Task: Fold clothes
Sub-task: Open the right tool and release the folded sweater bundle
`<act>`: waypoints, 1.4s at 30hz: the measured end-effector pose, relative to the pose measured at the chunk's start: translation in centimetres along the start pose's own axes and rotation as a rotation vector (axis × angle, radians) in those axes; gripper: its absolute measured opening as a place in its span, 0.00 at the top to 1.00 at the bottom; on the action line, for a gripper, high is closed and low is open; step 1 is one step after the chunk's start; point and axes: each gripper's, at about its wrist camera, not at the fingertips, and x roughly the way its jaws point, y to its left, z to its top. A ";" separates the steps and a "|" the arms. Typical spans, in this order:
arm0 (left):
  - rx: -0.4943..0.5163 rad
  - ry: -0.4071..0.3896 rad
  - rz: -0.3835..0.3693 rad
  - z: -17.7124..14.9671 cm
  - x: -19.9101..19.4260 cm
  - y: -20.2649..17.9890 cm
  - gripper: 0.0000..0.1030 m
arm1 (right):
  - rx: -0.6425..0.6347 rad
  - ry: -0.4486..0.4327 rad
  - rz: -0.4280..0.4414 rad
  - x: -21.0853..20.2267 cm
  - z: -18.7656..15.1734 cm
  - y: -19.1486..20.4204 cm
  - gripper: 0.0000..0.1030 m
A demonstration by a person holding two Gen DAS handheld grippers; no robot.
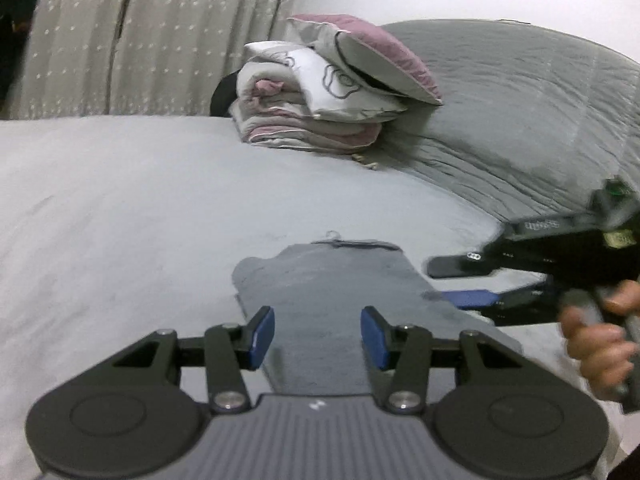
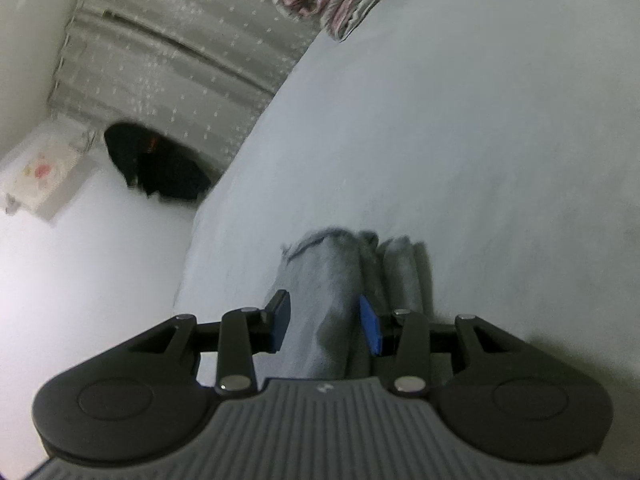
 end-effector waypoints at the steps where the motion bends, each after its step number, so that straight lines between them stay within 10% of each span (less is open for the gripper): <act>1: -0.001 0.003 0.002 0.0 0.2 0.0 0.53 | -0.021 0.013 -0.004 -0.3 -0.2 0.3 0.59; 20: 0.116 -0.007 0.050 -1.4 1.1 -3.2 0.52 | -0.018 0.177 0.008 -1.7 -3.5 0.1 0.59; 22: 0.126 -0.020 0.052 -1.4 0.9 -3.3 0.52 | -0.036 0.176 0.014 -1.5 -3.6 0.3 0.86; 27: 0.149 -0.044 0.029 -1.3 0.5 -3.9 0.52 | -0.070 0.149 0.004 -2.2 -3.3 0.8 0.88; 35: 0.219 -0.002 0.036 -2.6 1.6 -4.8 0.50 | -0.150 0.212 -0.125 -0.5 -3.8 0.0 0.87; 42: 0.192 -0.032 0.050 -2.2 0.7 -4.5 0.49 | -0.217 0.126 -0.117 -1.8 -3.0 1.2 0.67</act>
